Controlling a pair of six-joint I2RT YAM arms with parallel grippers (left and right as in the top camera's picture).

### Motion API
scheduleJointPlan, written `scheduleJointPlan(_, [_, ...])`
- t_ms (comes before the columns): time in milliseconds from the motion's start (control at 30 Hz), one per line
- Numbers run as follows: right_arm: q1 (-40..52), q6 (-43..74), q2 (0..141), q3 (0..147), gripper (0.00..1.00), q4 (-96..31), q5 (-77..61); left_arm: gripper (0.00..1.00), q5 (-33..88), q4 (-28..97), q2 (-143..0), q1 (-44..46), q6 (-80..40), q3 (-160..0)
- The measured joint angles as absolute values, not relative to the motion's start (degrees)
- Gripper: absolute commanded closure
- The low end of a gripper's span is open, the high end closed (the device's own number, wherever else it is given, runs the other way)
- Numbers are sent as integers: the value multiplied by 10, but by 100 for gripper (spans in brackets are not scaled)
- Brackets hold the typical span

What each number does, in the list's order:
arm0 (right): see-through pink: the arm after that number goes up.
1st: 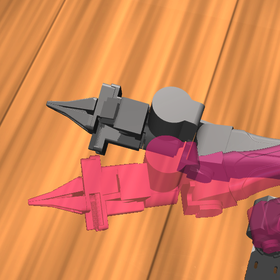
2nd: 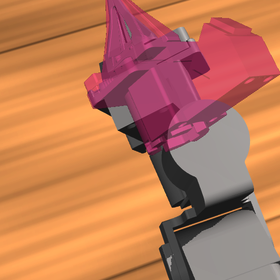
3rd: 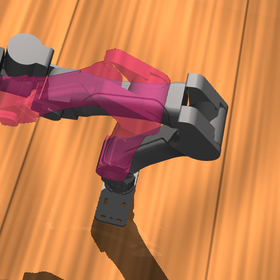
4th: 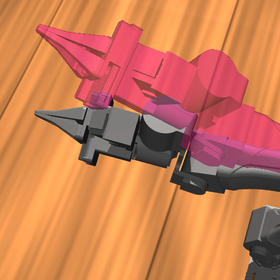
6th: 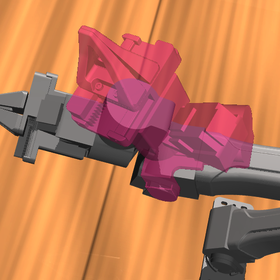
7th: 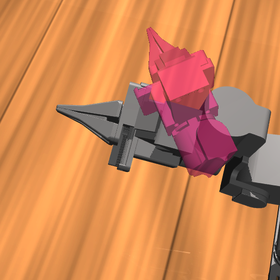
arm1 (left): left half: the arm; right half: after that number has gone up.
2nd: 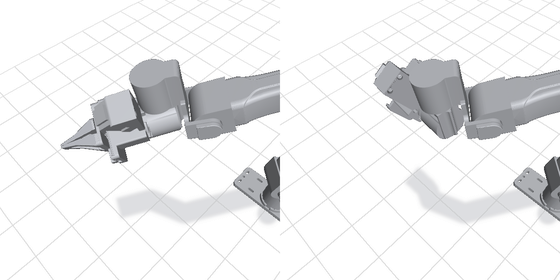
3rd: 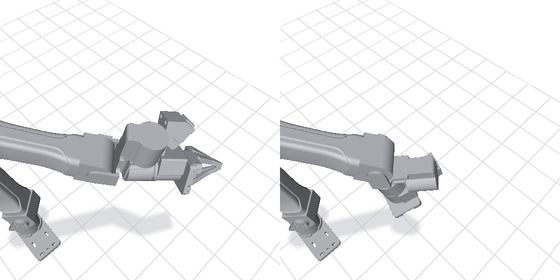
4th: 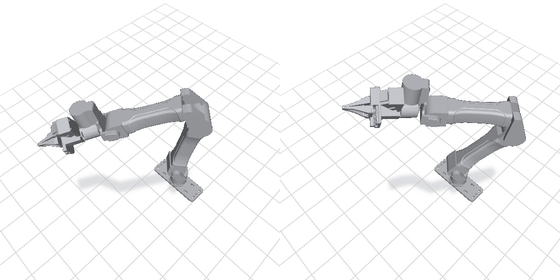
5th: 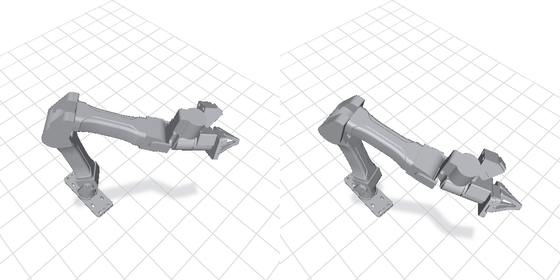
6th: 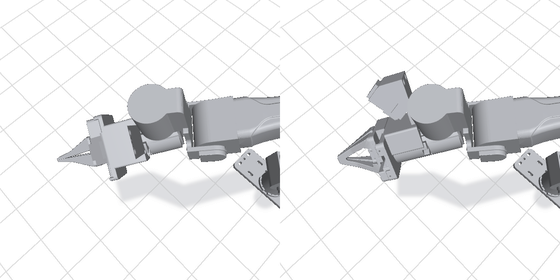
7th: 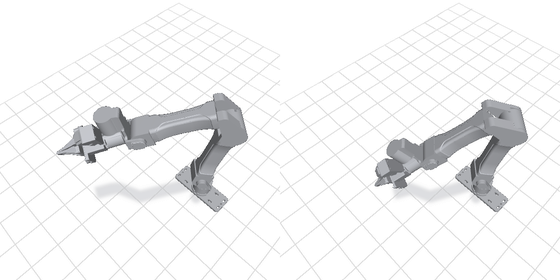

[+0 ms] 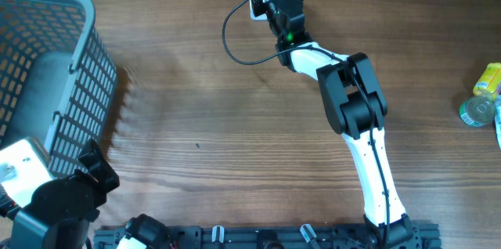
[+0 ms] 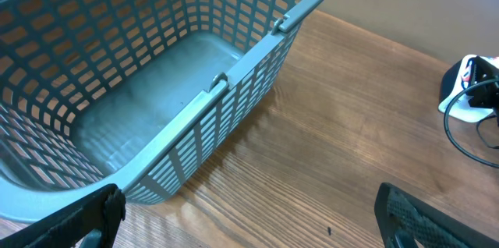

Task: Scan the item barcode
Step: 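Hold the tissue pack under the scanner with the right gripper, then carry the tissue pack right and release it at the table's right edge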

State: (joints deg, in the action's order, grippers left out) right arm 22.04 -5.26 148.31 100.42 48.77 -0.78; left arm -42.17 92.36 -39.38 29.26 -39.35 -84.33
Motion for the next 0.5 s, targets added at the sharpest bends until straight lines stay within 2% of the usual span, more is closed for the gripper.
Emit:
scheduleJointPlan(300, [220,-76,1483,1004,60,510,23,0,-422,926,-394,293,-394,-843])
scheduleJointPlan(500, [225,-119,1463,1005,60,449,61,0,-422,928,-394,293,-394,-843])
